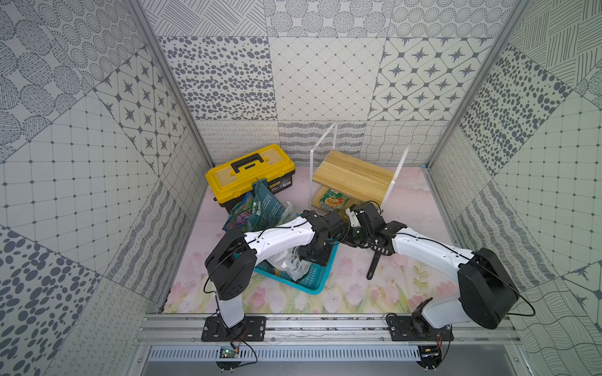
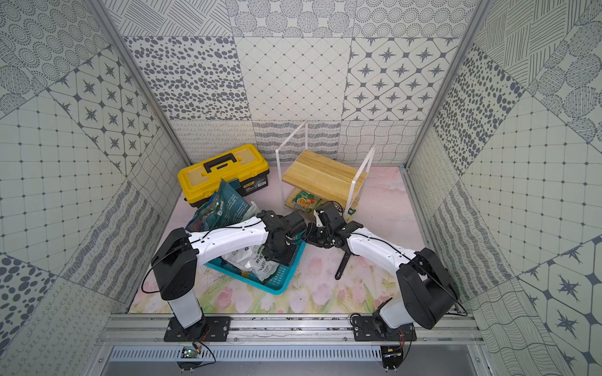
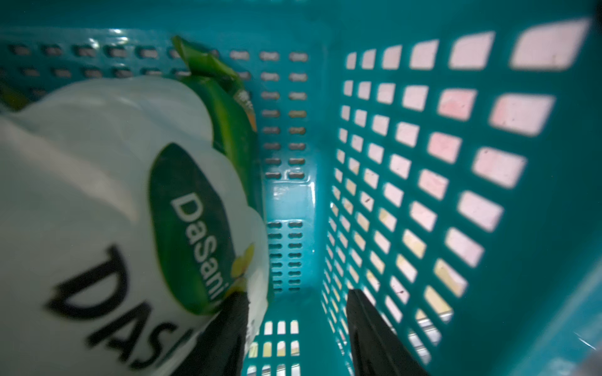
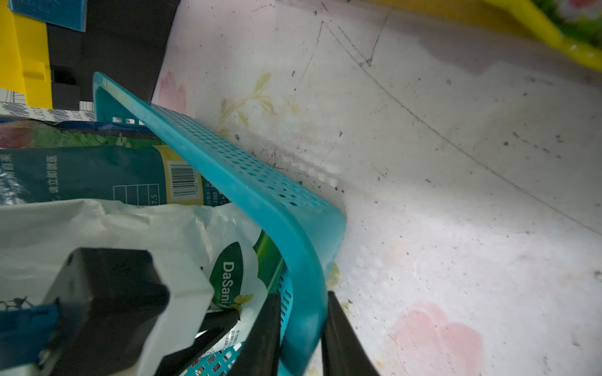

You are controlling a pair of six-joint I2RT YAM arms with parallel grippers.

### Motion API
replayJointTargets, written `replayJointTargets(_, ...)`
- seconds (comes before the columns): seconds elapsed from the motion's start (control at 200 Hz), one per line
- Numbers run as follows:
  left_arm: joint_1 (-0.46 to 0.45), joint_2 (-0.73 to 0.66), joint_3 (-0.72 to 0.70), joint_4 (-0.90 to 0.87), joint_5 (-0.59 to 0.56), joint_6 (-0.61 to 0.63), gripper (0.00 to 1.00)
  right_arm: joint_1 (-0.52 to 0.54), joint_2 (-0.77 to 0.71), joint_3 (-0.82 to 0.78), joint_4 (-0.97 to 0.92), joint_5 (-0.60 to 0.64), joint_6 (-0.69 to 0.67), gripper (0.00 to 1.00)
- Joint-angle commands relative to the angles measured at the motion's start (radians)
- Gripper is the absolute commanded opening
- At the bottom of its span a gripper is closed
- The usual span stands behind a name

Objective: Take down the fertilizer bag from the shelf
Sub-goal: Adjust the fertilizer bag in the storage box.

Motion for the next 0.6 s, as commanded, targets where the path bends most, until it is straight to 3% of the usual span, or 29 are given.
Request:
replayJointTargets(0.0, 0.023, 0.021, -0.039, -0.018, -0.079, 0.011, 0.69, 0.003, 0.003, -0.012, 0.032, -0.021, -0.018, 0.25)
replayJointTargets(0.195, 0.047, 0.013, -0.084, -0.056, -0.150, 0.025, 0.77, 0.002, 0.008, -0.014, 0.037, -0.027, -0.017, 0.25)
replayJointTargets(0.435, 0.071, -0.022, -0.158, -0.068, -0.191, 0.044, 0.80, 0.008, 0.010, -0.009, 0.040, -0.036, -0.013, 0.24)
replayJointTargets(0.595, 0.083, -0.058, -0.173, -0.060, -0.189, 0.043, 0.79, 0.040, 0.031, 0.008, 0.051, -0.033, -0.002, 0.17)
